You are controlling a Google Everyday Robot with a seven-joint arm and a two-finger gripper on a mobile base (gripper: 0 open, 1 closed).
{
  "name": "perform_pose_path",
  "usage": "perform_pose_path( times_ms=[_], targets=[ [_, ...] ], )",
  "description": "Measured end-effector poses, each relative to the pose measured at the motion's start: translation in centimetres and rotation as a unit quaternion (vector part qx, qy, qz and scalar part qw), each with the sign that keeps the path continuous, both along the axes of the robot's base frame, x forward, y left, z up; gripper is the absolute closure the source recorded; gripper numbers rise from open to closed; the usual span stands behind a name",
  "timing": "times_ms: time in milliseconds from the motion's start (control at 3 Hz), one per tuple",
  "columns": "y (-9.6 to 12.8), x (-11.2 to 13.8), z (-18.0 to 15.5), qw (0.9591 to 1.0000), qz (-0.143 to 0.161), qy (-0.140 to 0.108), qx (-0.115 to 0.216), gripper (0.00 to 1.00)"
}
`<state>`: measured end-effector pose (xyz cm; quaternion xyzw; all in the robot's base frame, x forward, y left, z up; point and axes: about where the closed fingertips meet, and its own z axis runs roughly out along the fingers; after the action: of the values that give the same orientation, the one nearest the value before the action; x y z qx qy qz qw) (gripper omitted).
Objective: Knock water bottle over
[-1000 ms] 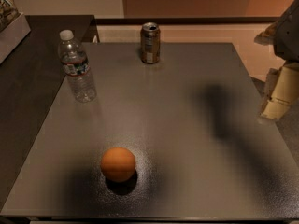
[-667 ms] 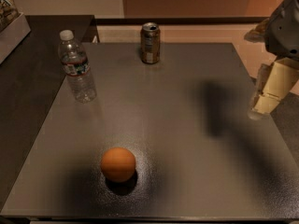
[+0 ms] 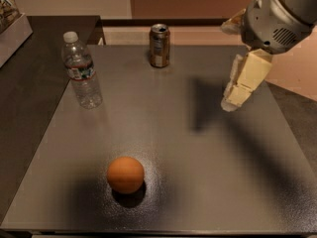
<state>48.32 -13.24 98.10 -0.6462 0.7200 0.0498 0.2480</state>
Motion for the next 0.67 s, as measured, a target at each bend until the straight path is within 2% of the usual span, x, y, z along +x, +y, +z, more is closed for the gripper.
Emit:
perform_pose_path(
  times_ms=[333,667],
  targets=[
    [4.1,2.0,-0.2,0.9992,0.024,-0.009,0.032,0.0],
    [8.2,4.1,-0.8,0.9974,0.041,-0.004,0.06,0.0]
  ],
)
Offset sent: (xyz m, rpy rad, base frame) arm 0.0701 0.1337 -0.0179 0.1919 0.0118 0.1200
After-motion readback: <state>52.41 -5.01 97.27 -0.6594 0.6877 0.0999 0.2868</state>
